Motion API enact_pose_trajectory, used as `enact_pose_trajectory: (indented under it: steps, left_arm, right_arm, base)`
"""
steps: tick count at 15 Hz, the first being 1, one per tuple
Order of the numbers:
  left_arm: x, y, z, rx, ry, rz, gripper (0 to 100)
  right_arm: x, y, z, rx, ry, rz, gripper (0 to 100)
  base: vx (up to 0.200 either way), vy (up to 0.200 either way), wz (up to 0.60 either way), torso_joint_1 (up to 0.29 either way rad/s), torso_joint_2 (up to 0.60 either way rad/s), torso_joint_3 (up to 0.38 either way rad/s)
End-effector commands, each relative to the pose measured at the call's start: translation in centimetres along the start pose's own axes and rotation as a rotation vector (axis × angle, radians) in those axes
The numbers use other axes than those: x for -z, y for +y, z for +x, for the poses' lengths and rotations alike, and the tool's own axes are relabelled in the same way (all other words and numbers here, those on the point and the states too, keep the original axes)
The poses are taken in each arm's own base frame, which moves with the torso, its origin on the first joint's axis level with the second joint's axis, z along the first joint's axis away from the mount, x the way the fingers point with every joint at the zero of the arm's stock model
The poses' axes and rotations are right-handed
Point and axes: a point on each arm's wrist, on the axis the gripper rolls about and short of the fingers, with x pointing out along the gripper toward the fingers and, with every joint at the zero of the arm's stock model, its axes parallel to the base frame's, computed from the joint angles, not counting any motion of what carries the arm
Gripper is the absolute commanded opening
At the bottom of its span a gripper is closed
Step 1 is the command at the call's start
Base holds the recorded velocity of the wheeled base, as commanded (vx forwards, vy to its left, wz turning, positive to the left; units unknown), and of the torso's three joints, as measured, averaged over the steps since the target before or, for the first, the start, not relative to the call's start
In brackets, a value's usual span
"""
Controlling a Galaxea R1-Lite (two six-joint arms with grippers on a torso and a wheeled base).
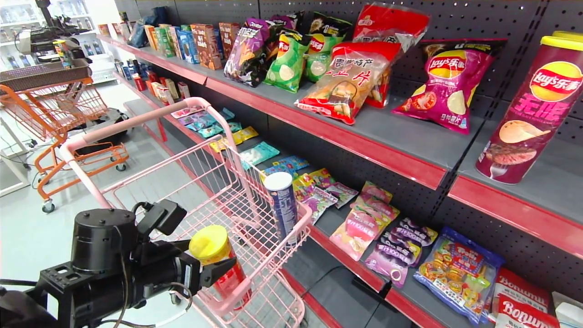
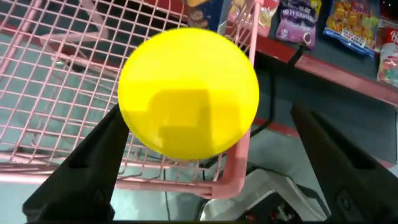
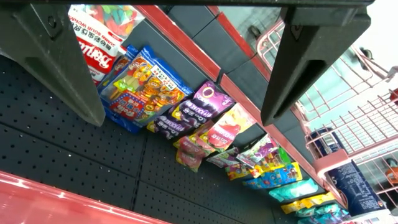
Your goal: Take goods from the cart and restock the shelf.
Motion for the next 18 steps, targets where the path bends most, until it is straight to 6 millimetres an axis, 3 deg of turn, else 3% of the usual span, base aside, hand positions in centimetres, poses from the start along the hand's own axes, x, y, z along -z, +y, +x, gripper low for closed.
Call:
enact_pose_trajectory:
  steps: [1, 6, 12, 17, 18]
  left_arm:
    - [0.6, 0.0, 0.1, 0.001, 0.025, -0.006, 100]
    - [0.8, 0.6, 0.2, -0.022, 0.024, -0.019, 100]
    - [1.4, 1.5, 2.4, -0.066, -0.030, -0.010, 100]
    - [1.6, 1.5, 2.5, -0.067, -0.019, -0.011, 100]
    - [1.6, 1.5, 2.6, -0.067, -0.019, -0.011, 0]
  right_arm:
    - [0.0, 0.0, 0.0, -0.001, 0.000, 0.001, 100]
    - [0.0, 0.0, 0.0, -0.001, 0.000, 0.001, 100]
    - [0.0, 0.0, 0.0, -0.001, 0.000, 0.000, 100]
    - [0.0, 0.0, 0.0, -0.001, 0.000, 0.000, 100]
    - [0.0, 0.0, 0.0, -0.001, 0.000, 0.000, 100]
  base:
    - [0.000, 0.000, 0.00, 0.000, 0.00, 0.000]
    - [0.000, 0.000, 0.00, 0.000, 0.00, 0.000]
    - [0.000, 0.000, 0.00, 0.000, 0.00, 0.000]
    - [0.000, 0.000, 0.00, 0.000, 0.00, 0.000]
    - [0.000, 0.000, 0.00, 0.000, 0.00, 0.000]
